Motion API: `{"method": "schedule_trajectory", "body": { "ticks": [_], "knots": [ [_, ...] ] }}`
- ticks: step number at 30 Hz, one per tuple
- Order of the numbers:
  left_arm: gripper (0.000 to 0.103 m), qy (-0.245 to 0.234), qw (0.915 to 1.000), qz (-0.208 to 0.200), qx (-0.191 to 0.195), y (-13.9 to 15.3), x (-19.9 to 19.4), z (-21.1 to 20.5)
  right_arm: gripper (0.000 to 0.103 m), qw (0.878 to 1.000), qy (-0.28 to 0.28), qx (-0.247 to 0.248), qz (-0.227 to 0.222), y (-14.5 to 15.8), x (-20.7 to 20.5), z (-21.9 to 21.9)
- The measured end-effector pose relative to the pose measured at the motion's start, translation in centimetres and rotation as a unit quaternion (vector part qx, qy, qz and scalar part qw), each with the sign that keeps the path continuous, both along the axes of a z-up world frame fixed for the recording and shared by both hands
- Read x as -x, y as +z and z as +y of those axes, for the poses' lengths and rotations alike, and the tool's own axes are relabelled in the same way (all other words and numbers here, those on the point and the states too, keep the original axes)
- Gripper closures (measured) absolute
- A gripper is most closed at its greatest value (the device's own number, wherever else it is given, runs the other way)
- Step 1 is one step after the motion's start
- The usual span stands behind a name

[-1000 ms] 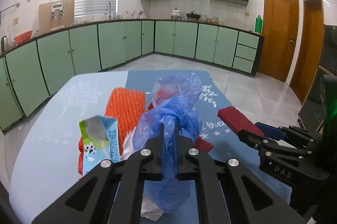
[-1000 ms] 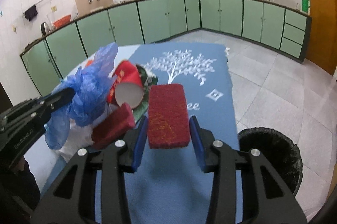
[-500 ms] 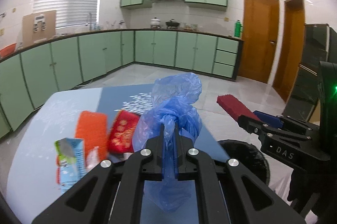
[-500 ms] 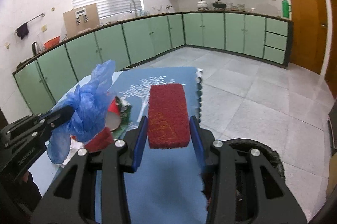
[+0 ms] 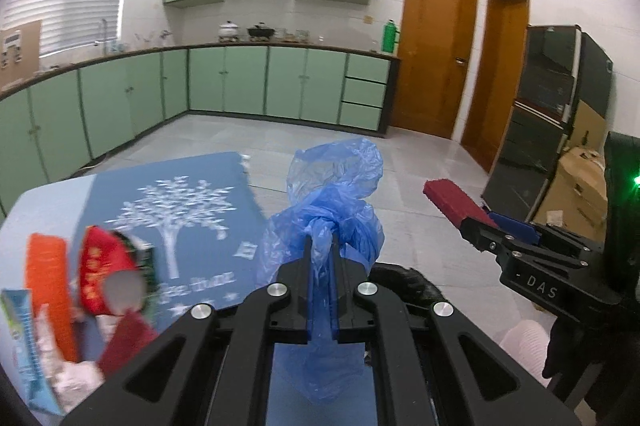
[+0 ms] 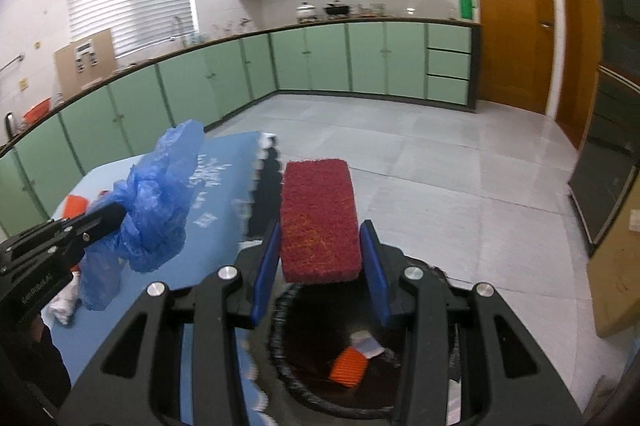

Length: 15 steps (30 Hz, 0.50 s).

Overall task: Collect trash
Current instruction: 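Carry the blue bag and red sponge over the bin and release both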

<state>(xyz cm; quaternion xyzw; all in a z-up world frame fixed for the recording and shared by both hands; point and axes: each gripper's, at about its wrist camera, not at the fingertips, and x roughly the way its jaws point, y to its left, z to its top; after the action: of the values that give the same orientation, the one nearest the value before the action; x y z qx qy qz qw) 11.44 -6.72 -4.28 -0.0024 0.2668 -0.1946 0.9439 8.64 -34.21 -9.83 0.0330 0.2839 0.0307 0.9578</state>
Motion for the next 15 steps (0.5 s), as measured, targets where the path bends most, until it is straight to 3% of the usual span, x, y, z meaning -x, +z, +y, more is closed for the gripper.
{"method": "schedule_trajectory", "body": {
  "ticks": [15],
  "knots": [
    [0.097, -0.048, 0.9976, 0.044, -0.025, -4.0, -4.8, -8.4, 0.064, 0.998, -0.055, 0.001, 0.041, -5.4, -1.9, -6.4]
  ]
}}
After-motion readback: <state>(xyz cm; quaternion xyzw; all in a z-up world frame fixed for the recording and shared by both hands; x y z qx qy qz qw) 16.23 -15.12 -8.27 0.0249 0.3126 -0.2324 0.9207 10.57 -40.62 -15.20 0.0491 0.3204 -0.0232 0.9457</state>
